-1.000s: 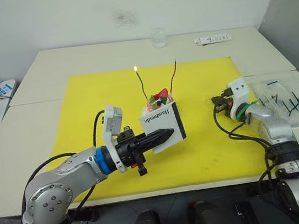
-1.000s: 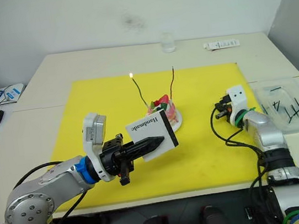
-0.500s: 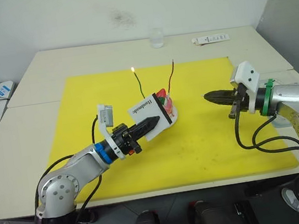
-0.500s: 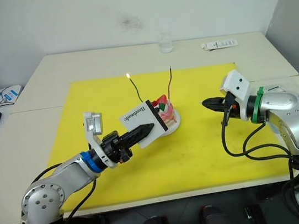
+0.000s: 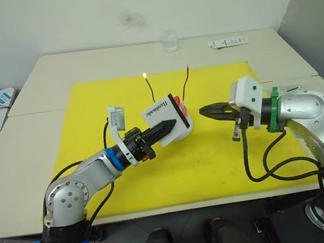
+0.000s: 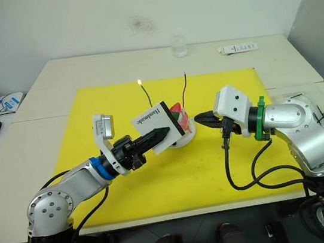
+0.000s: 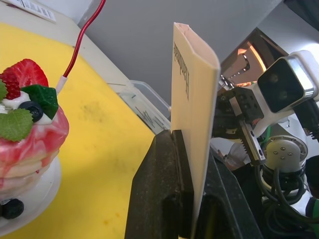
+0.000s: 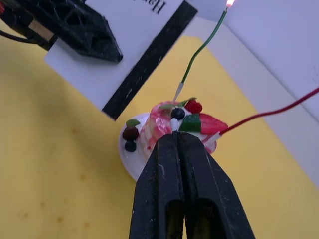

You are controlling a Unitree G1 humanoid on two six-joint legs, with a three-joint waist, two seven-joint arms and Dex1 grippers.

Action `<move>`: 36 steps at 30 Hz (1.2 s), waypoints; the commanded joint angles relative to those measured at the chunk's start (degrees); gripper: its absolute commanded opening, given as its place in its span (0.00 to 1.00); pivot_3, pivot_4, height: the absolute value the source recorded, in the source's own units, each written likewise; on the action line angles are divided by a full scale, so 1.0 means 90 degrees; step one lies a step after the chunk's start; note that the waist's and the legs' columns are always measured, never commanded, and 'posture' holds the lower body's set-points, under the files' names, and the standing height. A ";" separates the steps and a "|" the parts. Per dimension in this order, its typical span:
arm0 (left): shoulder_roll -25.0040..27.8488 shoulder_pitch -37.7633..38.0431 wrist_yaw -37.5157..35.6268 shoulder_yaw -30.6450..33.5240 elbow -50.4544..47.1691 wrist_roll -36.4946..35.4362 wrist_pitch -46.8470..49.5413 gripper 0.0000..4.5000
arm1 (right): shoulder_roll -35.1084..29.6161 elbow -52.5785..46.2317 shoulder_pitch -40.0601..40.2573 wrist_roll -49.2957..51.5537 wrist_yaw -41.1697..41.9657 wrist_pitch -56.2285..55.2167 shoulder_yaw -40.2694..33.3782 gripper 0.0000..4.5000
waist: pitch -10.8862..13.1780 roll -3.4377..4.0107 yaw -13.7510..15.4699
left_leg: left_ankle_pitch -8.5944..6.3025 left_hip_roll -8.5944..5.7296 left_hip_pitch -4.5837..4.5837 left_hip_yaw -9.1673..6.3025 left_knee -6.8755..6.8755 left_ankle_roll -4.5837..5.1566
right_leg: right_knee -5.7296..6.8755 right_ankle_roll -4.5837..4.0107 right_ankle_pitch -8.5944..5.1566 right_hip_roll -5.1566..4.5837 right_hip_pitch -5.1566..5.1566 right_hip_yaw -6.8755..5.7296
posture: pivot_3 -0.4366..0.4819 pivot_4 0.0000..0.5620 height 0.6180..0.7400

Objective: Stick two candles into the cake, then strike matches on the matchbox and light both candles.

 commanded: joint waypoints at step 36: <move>-0.0107 -0.0113 -0.0120 0.0074 -0.0129 0.0000 0.0092 0.00 | 0.0479 0.0194 -0.0832 -0.0504 0.0051 -0.0242 0.0610 0.01 | 0.0000 0.0000 0.0001 | 0.0000 0.0001 -0.0001 0.0000 -0.0001 0.0000 | 0.0001 -0.0001 0.0000 -0.0003 -0.0001 0.0000 | 0.48 0.27 1.00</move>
